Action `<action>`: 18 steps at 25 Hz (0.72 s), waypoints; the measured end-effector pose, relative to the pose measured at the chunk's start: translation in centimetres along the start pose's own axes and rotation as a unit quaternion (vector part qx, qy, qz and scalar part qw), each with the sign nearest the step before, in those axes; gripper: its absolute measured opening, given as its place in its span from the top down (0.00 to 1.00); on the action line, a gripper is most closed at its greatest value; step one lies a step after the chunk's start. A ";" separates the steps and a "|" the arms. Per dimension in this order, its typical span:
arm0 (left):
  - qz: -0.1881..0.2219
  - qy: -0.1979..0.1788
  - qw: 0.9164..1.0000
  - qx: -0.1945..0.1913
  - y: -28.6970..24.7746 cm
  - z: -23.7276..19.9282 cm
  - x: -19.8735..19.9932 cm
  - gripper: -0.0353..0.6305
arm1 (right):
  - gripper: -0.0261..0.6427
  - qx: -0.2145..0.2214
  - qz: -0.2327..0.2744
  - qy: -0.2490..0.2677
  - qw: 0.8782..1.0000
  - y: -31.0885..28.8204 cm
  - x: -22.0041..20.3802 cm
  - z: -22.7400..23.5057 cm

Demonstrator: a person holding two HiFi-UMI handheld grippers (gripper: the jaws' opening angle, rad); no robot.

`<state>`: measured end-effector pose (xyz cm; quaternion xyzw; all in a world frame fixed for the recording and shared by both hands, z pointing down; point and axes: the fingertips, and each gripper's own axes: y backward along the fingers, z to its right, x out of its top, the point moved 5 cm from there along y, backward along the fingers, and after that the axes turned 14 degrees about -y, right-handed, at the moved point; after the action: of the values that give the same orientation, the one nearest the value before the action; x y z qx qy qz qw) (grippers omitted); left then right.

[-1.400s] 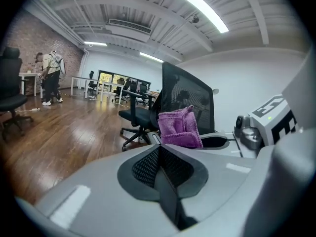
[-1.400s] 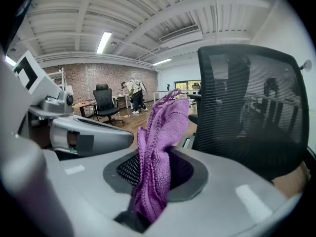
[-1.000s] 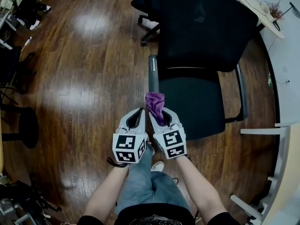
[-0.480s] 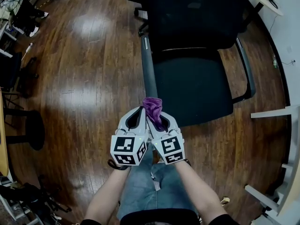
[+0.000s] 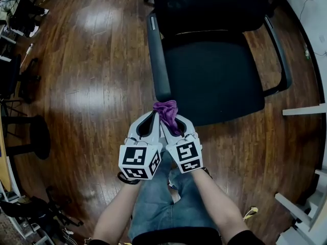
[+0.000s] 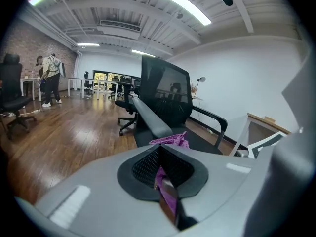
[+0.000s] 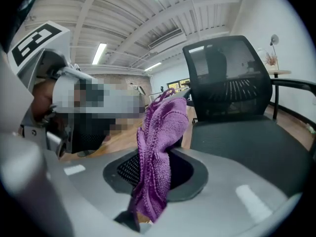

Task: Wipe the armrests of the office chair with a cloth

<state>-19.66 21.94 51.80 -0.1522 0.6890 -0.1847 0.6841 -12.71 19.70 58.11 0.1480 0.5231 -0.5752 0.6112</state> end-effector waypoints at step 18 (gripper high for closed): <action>0.010 -0.017 1.000 -0.010 -1.3 -0.7 11.4 0.94 | 0.81 -0.014 0.079 -0.017 0.997 3.5 15.8 -0.1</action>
<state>-20.63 15.59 42.29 -0.1554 0.6803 -0.1689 0.6961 -13.07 12.18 43.84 0.1706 0.5068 -0.5202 0.6659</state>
